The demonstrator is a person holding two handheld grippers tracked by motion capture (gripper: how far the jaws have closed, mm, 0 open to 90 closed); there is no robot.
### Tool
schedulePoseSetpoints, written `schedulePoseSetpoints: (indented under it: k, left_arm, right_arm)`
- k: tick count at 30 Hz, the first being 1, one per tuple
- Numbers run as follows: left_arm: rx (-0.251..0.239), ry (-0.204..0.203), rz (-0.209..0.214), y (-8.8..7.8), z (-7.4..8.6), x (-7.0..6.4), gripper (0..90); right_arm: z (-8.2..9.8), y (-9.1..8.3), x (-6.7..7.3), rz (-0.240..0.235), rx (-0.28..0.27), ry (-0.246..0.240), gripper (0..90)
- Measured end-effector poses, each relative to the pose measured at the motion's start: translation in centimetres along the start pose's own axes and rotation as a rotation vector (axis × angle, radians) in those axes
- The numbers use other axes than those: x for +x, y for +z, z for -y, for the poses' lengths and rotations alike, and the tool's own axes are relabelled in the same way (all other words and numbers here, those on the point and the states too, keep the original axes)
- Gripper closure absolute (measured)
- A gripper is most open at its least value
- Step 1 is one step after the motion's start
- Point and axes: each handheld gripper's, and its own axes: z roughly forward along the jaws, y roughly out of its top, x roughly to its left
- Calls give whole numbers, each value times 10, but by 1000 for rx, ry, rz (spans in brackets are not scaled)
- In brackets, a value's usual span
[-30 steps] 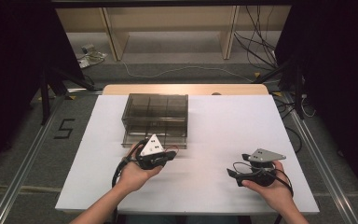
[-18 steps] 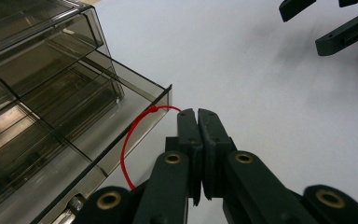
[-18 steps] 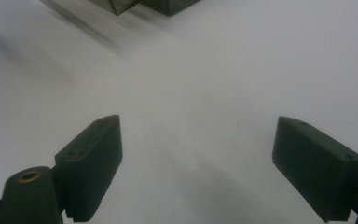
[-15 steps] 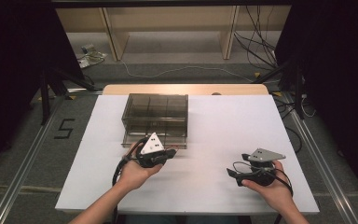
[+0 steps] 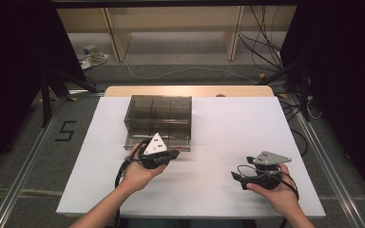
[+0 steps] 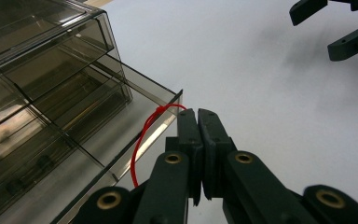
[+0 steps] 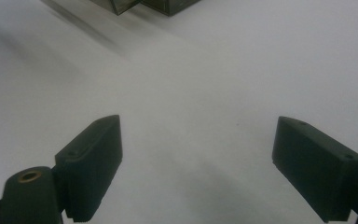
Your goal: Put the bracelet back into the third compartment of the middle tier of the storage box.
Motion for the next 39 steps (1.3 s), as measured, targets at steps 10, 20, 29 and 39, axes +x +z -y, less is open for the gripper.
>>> schedulePoseSetpoints:
  k: [10,20,29,39]
  left_arm:
    - [-8,0,1,1,-4,1,883]
    - [-13,-2,-1,2,-6,0,883]
    - [-24,-2,0,3,-10,0,883]
    - [-33,-5,2,6,-15,1,883]
  right_arm:
    - [0,0,0,2,1,1,166]
    - [0,0,0,4,1,1,166]
    - [0,0,0,4,1,3,166]
    - [0,1,-1,3,3,4,166]
